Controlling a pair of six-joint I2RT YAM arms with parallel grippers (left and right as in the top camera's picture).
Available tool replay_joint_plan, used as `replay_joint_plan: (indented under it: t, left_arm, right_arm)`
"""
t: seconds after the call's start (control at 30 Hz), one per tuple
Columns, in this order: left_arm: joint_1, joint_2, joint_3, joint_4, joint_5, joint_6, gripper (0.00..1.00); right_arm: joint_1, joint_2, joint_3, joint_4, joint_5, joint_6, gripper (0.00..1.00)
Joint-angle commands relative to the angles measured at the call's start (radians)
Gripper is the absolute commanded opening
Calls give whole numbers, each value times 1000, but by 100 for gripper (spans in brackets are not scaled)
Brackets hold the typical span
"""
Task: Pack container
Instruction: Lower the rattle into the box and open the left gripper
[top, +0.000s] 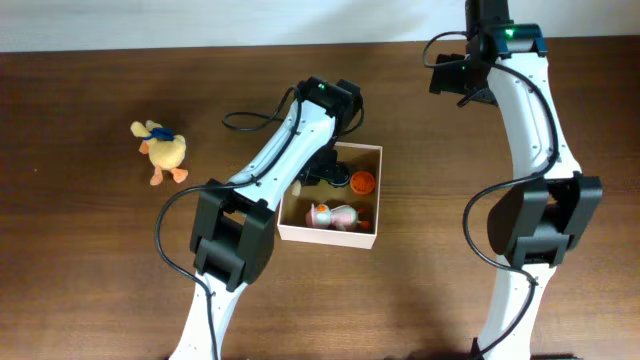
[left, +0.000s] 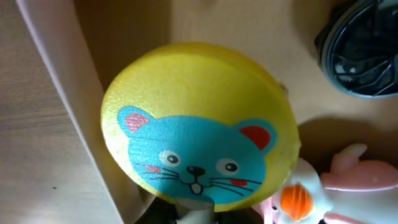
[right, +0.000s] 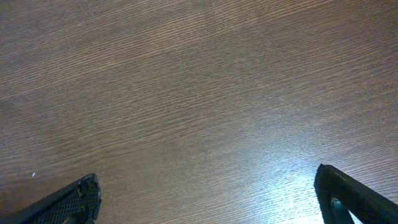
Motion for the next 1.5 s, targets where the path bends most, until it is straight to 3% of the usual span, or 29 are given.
replay_joint_plan:
  t: [0.0, 0.23, 0.9, 1.33, 1.37, 1.47]
  left_arm:
    - [8, 2, -6, 40, 6, -14, 2]
    - [8, 2, -6, 95, 6, -14, 2]
    - [6, 2, -6, 9, 67, -29, 2]
    - [7, 2, -6, 30, 59, -29, 2]
    - [7, 2, -6, 33, 59, -29, 4]
    - [8, 2, -6, 42, 58, -28, 26]
  right_arm:
    - [-3, 4, -5, 0, 2, 9, 99]
    - [-3, 4, -5, 0, 2, 9, 99]
    - [-3, 4, -5, 0, 2, 9, 99]
    - [-3, 4, -5, 0, 2, 9, 99]
    - [-3, 4, -5, 0, 2, 9, 99]
    - [-3, 4, -5, 0, 2, 9, 99]
